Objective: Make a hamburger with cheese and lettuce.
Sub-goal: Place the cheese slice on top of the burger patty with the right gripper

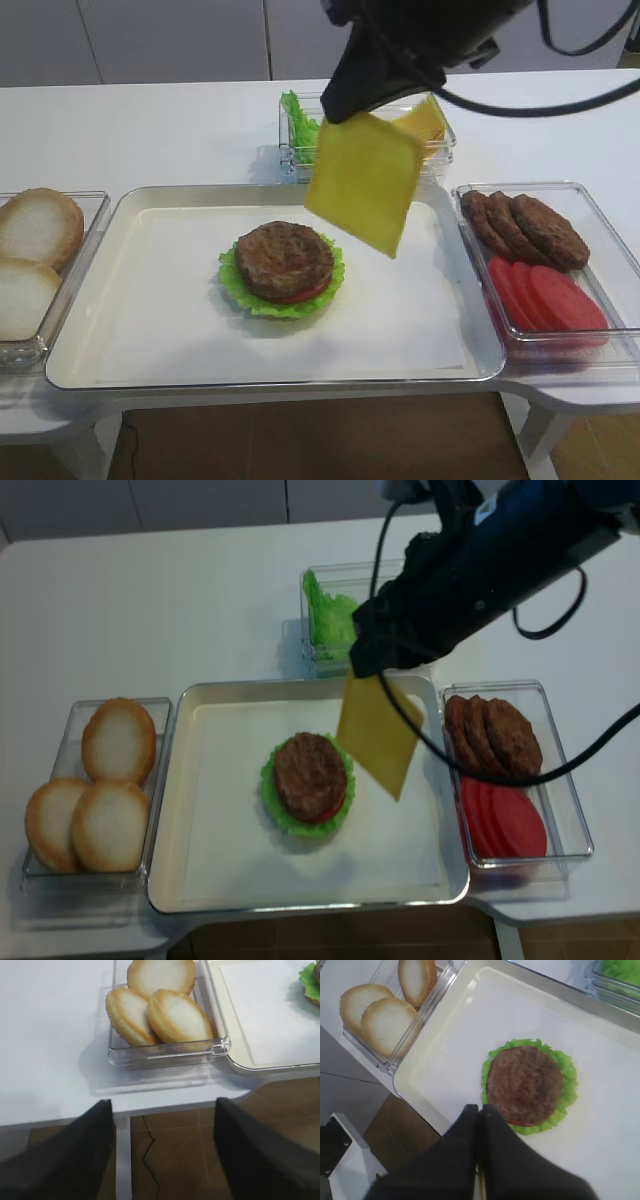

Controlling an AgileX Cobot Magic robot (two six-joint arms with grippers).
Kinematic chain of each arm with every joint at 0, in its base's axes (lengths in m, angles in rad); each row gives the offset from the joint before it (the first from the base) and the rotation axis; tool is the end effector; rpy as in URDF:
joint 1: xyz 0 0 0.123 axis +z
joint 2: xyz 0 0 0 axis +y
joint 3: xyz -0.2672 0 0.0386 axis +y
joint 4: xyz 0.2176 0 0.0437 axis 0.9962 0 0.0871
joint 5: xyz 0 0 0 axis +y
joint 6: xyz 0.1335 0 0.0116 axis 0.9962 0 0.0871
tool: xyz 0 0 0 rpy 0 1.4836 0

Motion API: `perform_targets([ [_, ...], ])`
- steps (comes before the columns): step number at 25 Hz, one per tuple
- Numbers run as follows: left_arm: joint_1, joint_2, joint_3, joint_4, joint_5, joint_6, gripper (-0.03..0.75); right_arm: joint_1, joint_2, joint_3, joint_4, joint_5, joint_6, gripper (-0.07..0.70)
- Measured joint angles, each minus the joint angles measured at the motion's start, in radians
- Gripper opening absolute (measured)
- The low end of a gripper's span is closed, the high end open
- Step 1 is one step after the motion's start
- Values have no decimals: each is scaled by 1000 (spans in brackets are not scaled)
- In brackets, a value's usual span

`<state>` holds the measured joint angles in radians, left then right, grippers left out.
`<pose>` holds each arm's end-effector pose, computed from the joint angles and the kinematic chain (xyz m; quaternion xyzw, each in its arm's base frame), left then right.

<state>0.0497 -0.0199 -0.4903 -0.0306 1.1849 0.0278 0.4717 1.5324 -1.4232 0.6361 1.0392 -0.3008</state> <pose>0.0123 -0.0032 0.2264 -0.0080 0.8814 0.0031 0.4723 0.2496 0.2044 0.3168 -0.2671 0.8837 0.3201 0.2129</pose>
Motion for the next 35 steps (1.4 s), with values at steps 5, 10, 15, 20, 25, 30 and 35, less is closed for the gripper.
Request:
perform_targets([
  [5, 0, 0, 0, 0, 0, 0, 468, 66, 73, 2, 21, -46, -11, 3],
  [10, 0, 0, 0, 0, 0, 0, 468, 99, 148, 2, 105, -78, -70, 3],
  [15, 0, 0, 0, 0, 0, 0, 468, 102, 205, 2, 219, -92, -128, 3],
  [20, 0, 0, 0, 0, 0, 0, 468, 102, 250, 2, 252, -103, -166, 3],
  [25, 0, 0, 0, 0, 0, 0, 468, 102, 278, 2, 254, -151, -220, 3],
  [30, 0, 0, 0, 0, 0, 0, 468, 102, 302, 2, 251, -196, -258, 3],
  [35, 0, 0, 0, 0, 0, 0, 468, 102, 310, 2, 196, -215, -270, 3],
])
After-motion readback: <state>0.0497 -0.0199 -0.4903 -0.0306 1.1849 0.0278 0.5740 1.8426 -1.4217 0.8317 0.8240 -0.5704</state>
